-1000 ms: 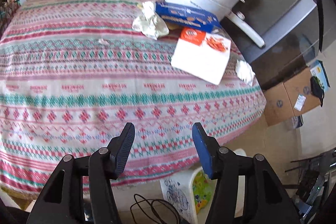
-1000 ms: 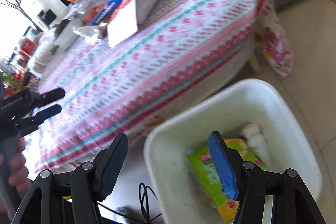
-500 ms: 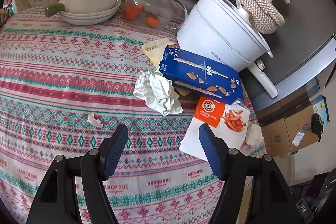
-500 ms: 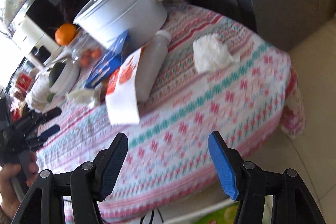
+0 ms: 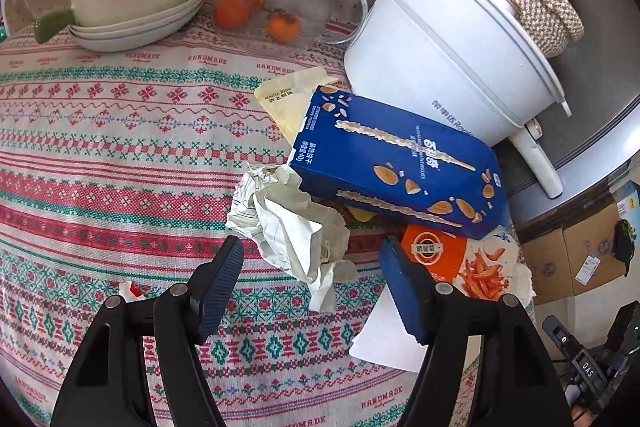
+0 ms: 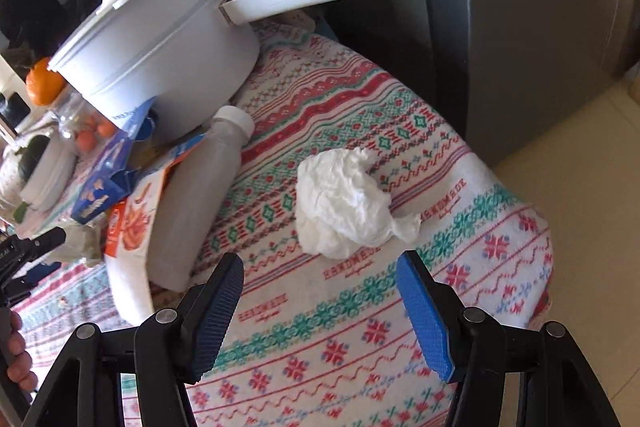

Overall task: Collect trash
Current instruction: 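Grasp the crumpled foil wrapper with the left tool while the right tool grasps the white tissue, then carry the foil wrapper and white tissue with both tools over the white bin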

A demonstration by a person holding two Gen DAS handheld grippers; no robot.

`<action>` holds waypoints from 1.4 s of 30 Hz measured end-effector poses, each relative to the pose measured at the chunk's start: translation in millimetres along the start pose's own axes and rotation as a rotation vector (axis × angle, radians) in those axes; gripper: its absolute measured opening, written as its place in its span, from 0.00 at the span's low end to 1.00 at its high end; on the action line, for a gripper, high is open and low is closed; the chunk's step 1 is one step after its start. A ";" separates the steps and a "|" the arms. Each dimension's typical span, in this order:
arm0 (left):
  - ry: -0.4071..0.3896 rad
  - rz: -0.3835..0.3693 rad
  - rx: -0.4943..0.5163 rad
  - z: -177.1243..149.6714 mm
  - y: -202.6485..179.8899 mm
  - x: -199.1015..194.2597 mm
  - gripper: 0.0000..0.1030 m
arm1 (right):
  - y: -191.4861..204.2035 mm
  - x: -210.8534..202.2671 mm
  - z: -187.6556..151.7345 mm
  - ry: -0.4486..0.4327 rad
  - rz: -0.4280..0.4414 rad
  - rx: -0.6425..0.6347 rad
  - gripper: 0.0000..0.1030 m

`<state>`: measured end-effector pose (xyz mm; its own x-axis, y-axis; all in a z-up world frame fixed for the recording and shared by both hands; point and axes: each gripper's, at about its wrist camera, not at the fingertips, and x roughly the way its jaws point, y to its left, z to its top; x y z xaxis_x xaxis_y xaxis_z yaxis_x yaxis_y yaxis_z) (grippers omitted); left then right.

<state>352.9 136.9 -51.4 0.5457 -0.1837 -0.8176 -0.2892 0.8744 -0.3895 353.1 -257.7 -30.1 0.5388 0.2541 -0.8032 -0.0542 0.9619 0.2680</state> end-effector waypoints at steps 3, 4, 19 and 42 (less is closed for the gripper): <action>0.008 0.011 -0.010 1.3 2.2 11.0 0.70 | -1.3 12.6 6.8 -0.003 -0.015 -0.026 0.67; 0.011 0.006 -0.013 1.5 2.5 13.6 0.70 | -1.3 12.6 6.8 -0.003 -0.015 -0.026 0.67; 0.019 -0.055 -0.063 7.4 22.4 15.9 0.15 | -5.9 70.6 26.3 0.039 -0.073 -0.083 0.78; -0.002 -0.095 -0.062 -9.1 51.7 -56.1 0.08 | 29.4 47.7 -1.9 0.046 0.001 -0.164 0.29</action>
<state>300.1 188.4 -29.5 0.5742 -0.2638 -0.7750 -0.2842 0.8235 -0.4909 375.6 -217.1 -61.6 0.4995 0.2560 -0.8276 -0.1934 0.9642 0.1816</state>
